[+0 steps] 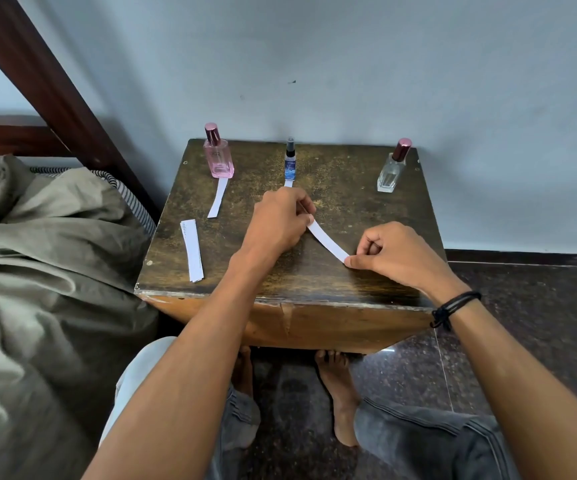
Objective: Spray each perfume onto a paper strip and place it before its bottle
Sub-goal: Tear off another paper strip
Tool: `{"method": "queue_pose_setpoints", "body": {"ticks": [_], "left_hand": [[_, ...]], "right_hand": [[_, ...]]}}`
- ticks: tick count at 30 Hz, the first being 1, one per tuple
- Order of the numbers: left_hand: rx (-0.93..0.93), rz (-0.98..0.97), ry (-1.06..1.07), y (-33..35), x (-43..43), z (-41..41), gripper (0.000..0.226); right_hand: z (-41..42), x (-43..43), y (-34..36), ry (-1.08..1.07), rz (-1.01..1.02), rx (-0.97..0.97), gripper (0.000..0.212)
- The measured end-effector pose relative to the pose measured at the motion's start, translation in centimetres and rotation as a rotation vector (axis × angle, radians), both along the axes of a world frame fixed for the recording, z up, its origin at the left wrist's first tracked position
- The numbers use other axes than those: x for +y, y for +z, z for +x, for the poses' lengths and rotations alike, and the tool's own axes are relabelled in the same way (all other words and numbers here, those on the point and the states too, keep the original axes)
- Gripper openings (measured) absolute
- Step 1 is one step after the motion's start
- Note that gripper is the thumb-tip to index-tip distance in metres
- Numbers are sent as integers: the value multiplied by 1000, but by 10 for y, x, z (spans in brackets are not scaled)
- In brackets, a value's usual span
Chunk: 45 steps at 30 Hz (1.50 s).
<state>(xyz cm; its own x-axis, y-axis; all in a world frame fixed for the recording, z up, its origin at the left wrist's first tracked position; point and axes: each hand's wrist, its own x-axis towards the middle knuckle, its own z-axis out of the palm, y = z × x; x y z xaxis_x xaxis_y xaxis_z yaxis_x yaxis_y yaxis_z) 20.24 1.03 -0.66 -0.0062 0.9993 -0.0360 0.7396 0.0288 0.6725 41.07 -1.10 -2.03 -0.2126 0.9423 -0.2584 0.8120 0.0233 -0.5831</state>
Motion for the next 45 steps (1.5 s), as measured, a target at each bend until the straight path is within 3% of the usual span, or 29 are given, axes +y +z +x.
{"method": "queue_pose_setpoints", "body": {"ticks": [6,18,31,40,45], "left_hand": [[42,-12,-16,-1,1,1,11],[49,3,18,2,3,-1,8],[7,15,16,5,2,-3,4],[-12,28,12,7,1,0,5],[2,21,-27,5,1,0,6]], "right_hand": [[3,-4,4,13,59,75,23],[12,4,-3,-164,259,101,20],[18,24,-5,-566,349,166,16],[7,51,-11,-683,390,395,66],[-9,65,-11,-688,365,442,65]]}}
